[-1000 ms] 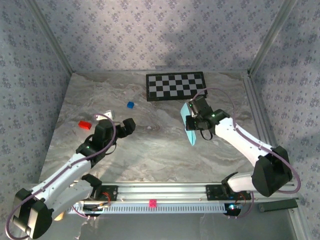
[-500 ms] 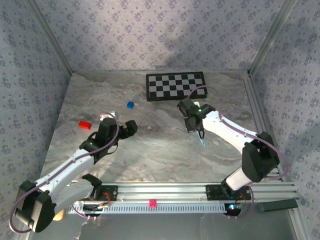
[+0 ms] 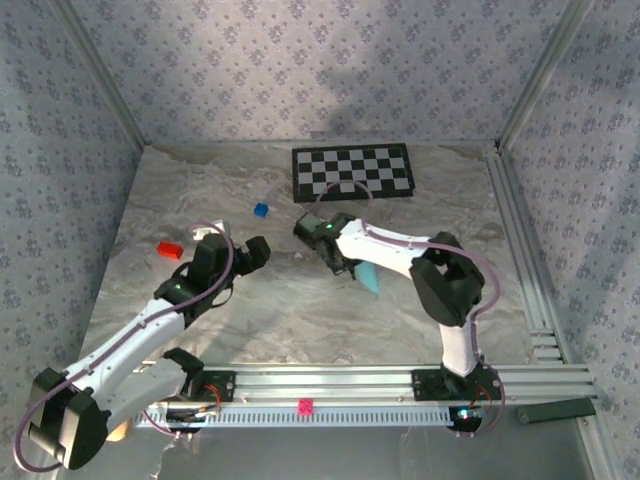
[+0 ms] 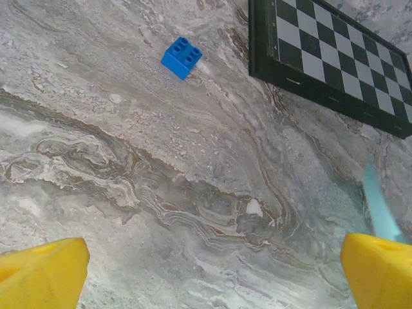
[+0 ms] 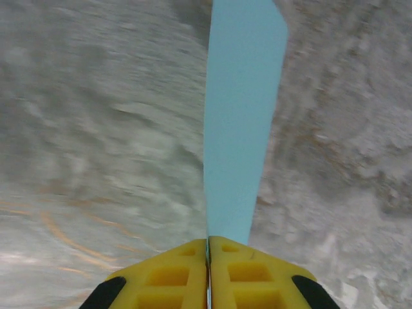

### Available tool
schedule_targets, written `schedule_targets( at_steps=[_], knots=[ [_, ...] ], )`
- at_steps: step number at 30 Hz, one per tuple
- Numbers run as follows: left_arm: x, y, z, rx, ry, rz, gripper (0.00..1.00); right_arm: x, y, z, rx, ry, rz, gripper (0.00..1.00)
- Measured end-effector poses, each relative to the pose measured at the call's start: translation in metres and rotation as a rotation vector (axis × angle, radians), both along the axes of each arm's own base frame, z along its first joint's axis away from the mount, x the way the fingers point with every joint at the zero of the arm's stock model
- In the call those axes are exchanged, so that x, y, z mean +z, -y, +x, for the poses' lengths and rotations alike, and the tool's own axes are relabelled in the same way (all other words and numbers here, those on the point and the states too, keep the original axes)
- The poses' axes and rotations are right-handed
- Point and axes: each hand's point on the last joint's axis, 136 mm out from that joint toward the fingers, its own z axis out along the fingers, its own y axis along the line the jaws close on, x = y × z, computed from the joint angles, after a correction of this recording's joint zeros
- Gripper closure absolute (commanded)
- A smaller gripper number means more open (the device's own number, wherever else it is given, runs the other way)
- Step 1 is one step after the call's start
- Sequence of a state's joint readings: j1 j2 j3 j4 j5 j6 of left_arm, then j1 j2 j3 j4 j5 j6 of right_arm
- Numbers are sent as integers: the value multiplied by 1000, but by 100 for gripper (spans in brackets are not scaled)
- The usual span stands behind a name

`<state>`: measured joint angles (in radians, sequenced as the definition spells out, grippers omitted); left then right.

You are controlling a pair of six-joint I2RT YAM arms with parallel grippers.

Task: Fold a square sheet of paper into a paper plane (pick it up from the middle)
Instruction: Turn over the paper at the center of the table, then third fold the triangle at the center of the table.

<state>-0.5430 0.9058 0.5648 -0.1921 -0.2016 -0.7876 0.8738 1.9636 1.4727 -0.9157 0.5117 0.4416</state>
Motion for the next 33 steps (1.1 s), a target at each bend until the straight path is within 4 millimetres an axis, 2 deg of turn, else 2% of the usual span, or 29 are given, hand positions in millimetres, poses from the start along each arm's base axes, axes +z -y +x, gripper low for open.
schedule_targets(
  at_steps=[6, 9, 11, 13, 17, 19, 22, 24, 26, 28, 33],
  knots=[
    [3, -3, -2, 11, 6, -6, 1, -11, -46, -9, 39, -63, 120, 79],
    [3, -1, -3, 2, 2, -11, 1, -12, -61, -12, 28, -104, 270, 60],
    [1, 1, -3, -10, -9, -18, 4, -10, -61, -16, 11, -127, 397, 54],
    [-6, 6, -3, -31, -34, -22, 8, 1, -49, -20, -18, -144, 550, 53],
    [-25, 22, 1, -93, -127, -16, 20, 29, -11, -7, -121, -93, 820, 61],
    [-34, 36, 5, -145, -181, -21, 27, 34, 11, 1, -191, -66, 929, 68],
    [-43, 59, 12, -217, -249, -50, 38, 19, 38, 3, -294, -88, 1034, 77],
    [-51, 75, 16, -265, -294, -71, 43, 5, 47, -2, -345, -127, 1068, 83],
    [-60, 91, 17, -307, -334, -81, 46, -5, 48, -10, -376, -174, 1096, 85],
    [-70, 106, 15, -346, -377, -85, 48, -8, 42, -12, -374, -212, 1131, 88],
    [-89, 129, 6, -400, -454, -92, 54, -14, 24, -11, -346, -272, 1194, 91]
  ],
)
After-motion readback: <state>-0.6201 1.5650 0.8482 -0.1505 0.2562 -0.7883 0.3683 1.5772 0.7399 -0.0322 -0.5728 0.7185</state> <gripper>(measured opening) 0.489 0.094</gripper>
